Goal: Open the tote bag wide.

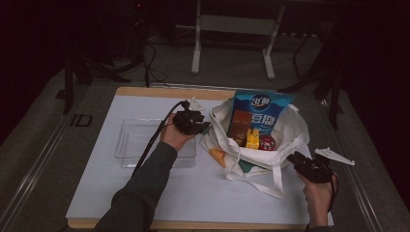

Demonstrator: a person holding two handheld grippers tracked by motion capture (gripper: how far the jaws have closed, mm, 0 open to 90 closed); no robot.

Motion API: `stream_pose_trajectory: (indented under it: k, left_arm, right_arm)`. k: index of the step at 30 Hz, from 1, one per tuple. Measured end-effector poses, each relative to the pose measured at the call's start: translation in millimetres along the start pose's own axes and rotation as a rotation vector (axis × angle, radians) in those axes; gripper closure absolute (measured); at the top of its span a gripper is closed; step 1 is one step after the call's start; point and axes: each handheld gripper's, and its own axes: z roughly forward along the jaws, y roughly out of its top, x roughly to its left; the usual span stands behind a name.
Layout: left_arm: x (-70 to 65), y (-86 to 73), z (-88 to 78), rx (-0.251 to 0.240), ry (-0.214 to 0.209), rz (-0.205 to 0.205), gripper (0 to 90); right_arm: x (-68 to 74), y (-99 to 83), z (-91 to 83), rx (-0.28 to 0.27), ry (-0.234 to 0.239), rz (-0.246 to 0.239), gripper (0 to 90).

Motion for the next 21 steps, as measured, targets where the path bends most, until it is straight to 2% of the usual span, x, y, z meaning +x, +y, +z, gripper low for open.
stream_pose_trajectory:
  k: [2,3,10,11,13,16,18,19,21]
  left_arm:
    - [0.0,2.3,-8.4,-0.028,0.000,0.004,62.6]
    - [-0.6,4.9,-15.3,-0.051,-0.013,0.004,62.2]
    - [-7.0,18.4,-28.1,-0.102,-0.031,0.026,59.9]
    - [-7.9,24.1,-27.3,-0.110,-0.029,0.028,60.7]
    - [-8.0,25.7,-26.2,-0.113,-0.019,0.026,61.3]
    - [-6.3,30.6,-17.7,-0.108,-0.012,0.005,62.4]
    - [-6.3,32.0,-9.1,-0.089,-0.010,-0.007,64.7]
    - [-7.7,32.0,-1.9,-0.066,0.013,0.003,65.7]
    - [-8.2,30.8,7.0,-0.042,0.029,0.003,67.4]
  right_arm:
    - [-1.5,0.3,-0.1,-0.004,-0.006,0.009,63.0]
    - [-3.1,0.8,-0.1,-0.010,-0.007,0.025,63.1]
    - [-4.4,0.5,4.4,-0.021,0.005,0.051,64.1]
    - [-4.0,-1.0,7.6,-0.016,0.007,0.055,65.3]
    - [-3.9,-1.9,9.8,-0.012,0.009,0.055,66.3]
    - [-2.9,-3.3,13.1,-0.006,0.015,0.048,69.8]
    - [-1.7,-3.5,14.5,-0.004,0.017,0.041,72.2]
    - [-1.1,-3.7,15.1,-0.003,0.018,0.041,73.6]
    - [1.2,-4.1,18.2,0.001,0.023,0.035,77.9]
